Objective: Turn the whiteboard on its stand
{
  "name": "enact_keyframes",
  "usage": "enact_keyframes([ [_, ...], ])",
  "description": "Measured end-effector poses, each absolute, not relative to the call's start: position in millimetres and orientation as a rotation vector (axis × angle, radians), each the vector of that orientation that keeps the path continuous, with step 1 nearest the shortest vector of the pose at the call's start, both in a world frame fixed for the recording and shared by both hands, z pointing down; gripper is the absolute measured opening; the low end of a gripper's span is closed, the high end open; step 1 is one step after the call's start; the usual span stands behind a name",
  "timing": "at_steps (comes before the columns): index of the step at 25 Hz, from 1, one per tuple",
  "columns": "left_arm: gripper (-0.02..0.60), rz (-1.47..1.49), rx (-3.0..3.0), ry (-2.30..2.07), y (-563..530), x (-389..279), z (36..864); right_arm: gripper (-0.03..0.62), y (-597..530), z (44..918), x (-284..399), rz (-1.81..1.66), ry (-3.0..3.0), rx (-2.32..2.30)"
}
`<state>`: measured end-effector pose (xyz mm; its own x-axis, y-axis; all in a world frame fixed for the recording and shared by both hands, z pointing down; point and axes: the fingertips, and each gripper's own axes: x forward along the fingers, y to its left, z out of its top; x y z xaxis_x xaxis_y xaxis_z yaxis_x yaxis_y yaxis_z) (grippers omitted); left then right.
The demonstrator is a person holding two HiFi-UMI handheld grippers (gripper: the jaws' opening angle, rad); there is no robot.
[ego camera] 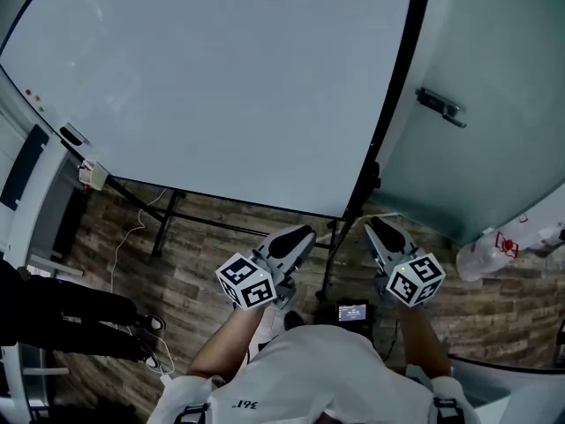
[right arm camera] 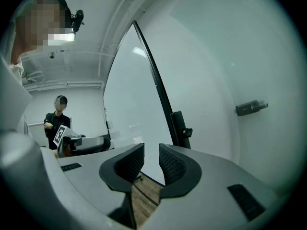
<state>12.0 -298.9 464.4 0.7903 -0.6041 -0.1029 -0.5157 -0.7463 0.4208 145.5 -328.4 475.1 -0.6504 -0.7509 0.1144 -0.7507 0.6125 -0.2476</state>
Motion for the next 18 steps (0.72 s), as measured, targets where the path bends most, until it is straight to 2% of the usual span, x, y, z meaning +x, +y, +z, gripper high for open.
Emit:
enact_keyframes([
  [11,0.052,-0.331,2.589,-0.943,-332,41,459,0.108,-376,460,170,-0.352,2.897,-1.219],
  [18,0.052,-0.316,2.613,-0.976,-350,55,453,0.189,-402,434,165,-0.152,2.965,-1.116],
])
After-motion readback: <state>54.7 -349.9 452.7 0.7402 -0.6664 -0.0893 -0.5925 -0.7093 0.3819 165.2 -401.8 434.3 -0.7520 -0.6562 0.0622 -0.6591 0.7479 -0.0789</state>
